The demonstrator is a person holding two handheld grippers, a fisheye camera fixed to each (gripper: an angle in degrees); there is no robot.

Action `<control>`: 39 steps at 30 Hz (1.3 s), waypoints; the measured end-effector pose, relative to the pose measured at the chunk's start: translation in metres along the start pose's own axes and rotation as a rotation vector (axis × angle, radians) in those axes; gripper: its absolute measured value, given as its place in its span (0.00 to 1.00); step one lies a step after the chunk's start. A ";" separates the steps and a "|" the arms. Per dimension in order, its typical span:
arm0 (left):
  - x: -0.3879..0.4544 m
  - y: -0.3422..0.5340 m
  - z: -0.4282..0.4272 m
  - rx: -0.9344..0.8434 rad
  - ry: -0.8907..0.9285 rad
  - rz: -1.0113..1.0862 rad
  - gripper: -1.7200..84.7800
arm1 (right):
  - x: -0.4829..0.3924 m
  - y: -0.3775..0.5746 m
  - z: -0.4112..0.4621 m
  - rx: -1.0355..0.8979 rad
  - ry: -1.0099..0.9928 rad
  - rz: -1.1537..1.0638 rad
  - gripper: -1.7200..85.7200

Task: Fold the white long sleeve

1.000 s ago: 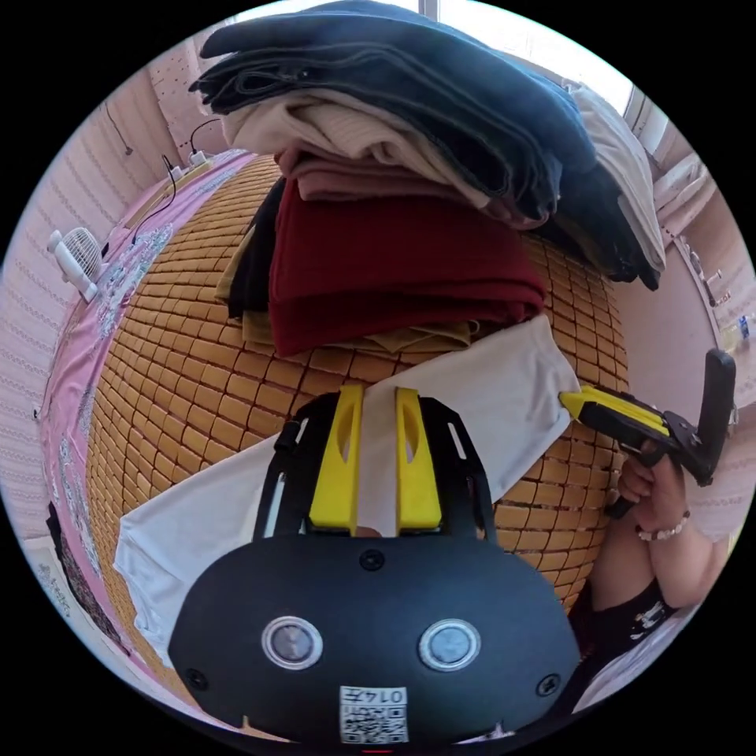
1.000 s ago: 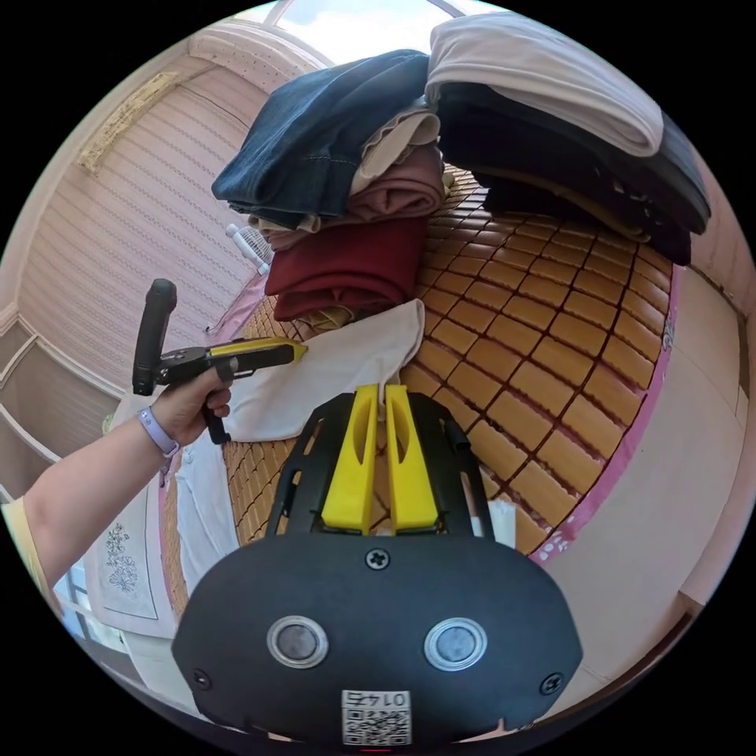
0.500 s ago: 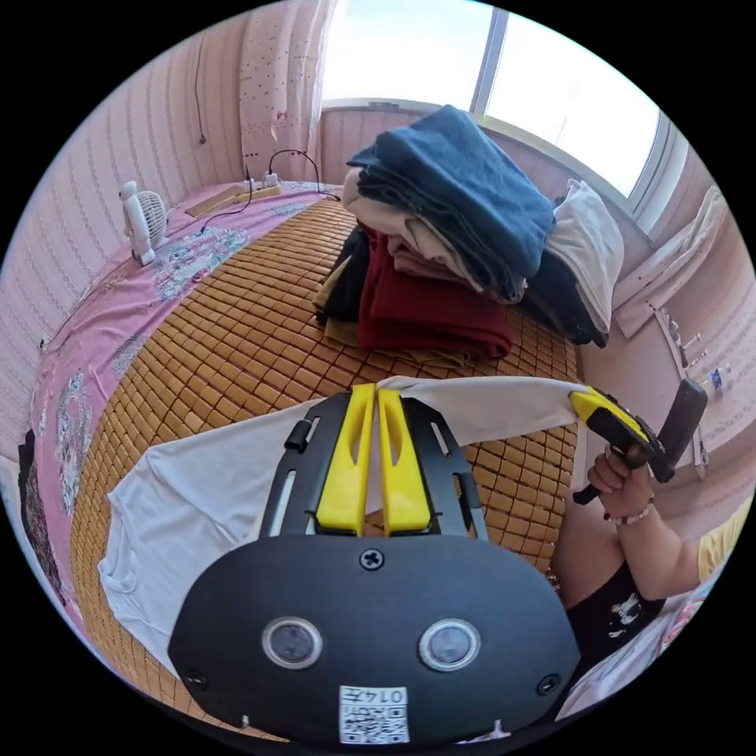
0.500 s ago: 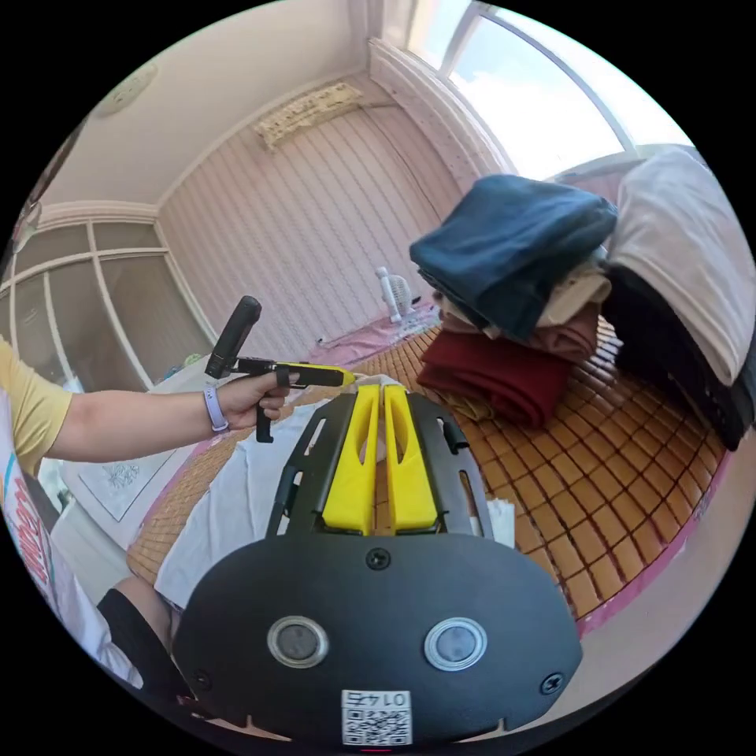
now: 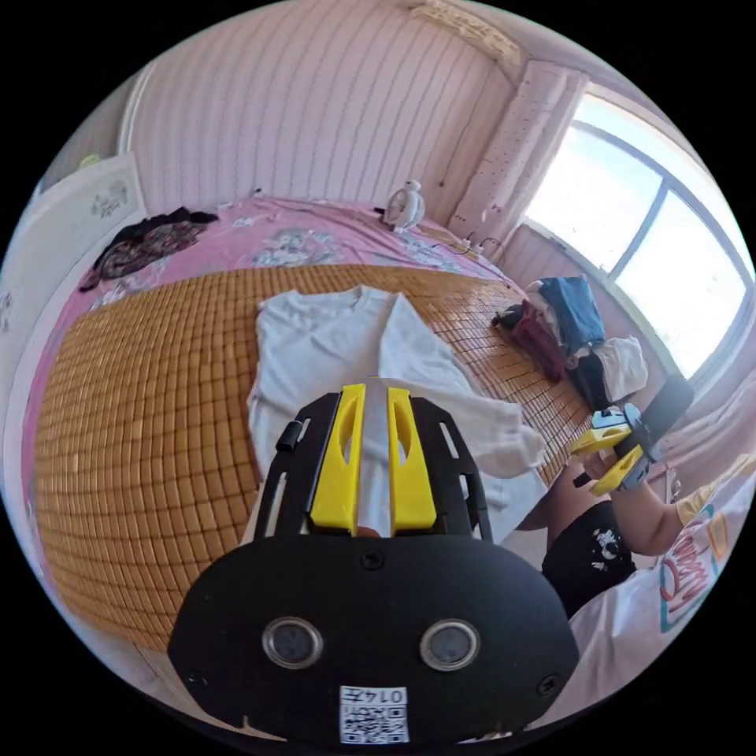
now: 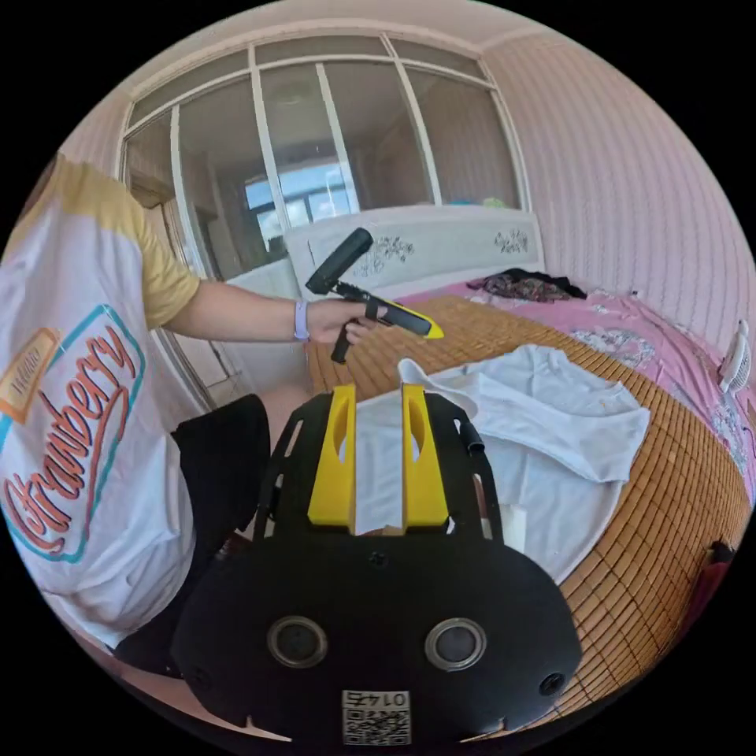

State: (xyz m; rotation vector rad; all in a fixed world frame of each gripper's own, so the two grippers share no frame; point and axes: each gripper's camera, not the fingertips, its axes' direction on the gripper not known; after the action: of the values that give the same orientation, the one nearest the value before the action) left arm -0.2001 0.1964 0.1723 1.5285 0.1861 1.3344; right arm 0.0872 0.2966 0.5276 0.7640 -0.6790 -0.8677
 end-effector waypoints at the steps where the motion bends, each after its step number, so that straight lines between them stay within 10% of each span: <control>1: -0.015 0.013 -0.006 -0.018 -0.018 -0.041 0.08 | -0.006 0.007 0.030 -0.077 -0.020 0.015 0.12; 8: -0.084 0.099 -0.056 -0.052 -0.043 -0.211 0.08 | -0.003 0.034 0.119 -0.294 -0.087 0.200 0.11; 22: -0.029 0.050 0.058 -0.295 -0.111 0.093 0.02 | 0.036 0.001 0.161 -0.311 0.015 0.336 0.11; 39: -0.194 0.048 -0.094 -0.116 -0.185 -0.252 0.05 | 0.130 -0.021 0.143 -0.312 0.207 0.340 0.14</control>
State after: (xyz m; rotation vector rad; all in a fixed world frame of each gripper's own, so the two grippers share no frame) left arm -0.3689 0.0977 0.0697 1.4673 0.1744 0.9839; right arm 0.0296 0.1338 0.6159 0.4330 -0.4574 -0.5562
